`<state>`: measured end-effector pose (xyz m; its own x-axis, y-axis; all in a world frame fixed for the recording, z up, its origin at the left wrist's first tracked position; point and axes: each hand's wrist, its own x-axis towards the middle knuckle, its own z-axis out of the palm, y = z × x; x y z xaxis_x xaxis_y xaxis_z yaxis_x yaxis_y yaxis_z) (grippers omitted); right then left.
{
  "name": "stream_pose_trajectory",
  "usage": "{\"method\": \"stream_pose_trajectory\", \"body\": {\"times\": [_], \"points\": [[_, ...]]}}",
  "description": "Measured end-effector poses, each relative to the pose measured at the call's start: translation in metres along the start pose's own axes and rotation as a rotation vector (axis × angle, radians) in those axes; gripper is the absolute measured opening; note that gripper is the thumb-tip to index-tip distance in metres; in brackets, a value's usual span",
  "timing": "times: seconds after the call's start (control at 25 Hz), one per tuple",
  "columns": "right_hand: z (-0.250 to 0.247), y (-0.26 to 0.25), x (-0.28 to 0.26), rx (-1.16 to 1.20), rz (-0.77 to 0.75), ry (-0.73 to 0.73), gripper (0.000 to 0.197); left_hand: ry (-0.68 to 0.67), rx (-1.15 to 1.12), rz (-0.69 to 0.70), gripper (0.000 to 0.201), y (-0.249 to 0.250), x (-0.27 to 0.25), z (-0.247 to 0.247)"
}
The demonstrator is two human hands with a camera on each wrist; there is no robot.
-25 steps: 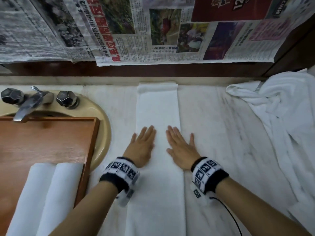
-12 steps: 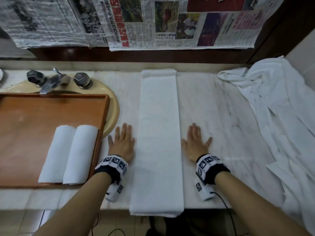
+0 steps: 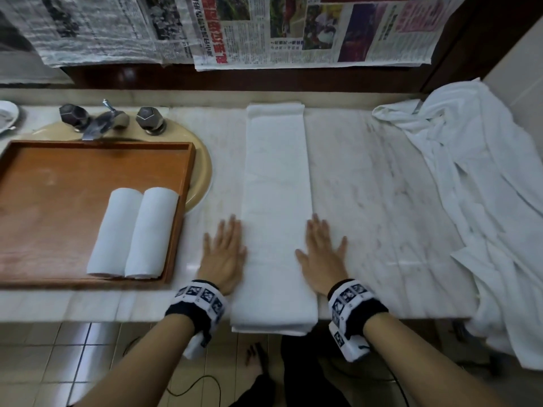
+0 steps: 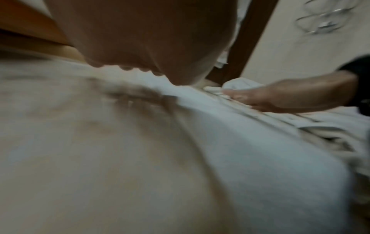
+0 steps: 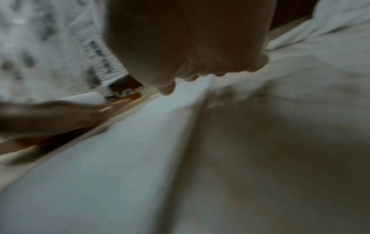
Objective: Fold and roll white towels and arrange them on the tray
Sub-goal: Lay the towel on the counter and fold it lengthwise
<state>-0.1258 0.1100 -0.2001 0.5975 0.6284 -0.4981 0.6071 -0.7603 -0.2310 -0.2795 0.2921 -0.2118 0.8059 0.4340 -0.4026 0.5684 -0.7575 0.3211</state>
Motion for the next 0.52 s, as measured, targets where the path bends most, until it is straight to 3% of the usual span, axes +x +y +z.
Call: {"method": "stream_pose_trajectory", "body": {"times": [0.08, 0.12, 0.32, 0.52], "points": [[0.019, -0.018, -0.015, -0.088, -0.181, -0.060, 0.066, -0.065, 0.009, 0.134, 0.059, 0.024, -0.008, 0.016], [0.026, -0.020, -0.018, -0.122, -0.203, -0.089, 0.066, -0.085, 0.031, 0.151, 0.059, 0.029, -0.009, 0.023], [0.014, -0.012, 0.001, -0.165, -0.175, -0.129, 0.065, -0.132, 0.103, 0.091, 0.059, 0.031, 0.010, 0.009], [-0.023, -0.017, 0.055, -0.158, -0.147, -0.154, 0.065, -0.175, 0.142, 0.040, 0.061, 0.038, 0.068, -0.024]]}}
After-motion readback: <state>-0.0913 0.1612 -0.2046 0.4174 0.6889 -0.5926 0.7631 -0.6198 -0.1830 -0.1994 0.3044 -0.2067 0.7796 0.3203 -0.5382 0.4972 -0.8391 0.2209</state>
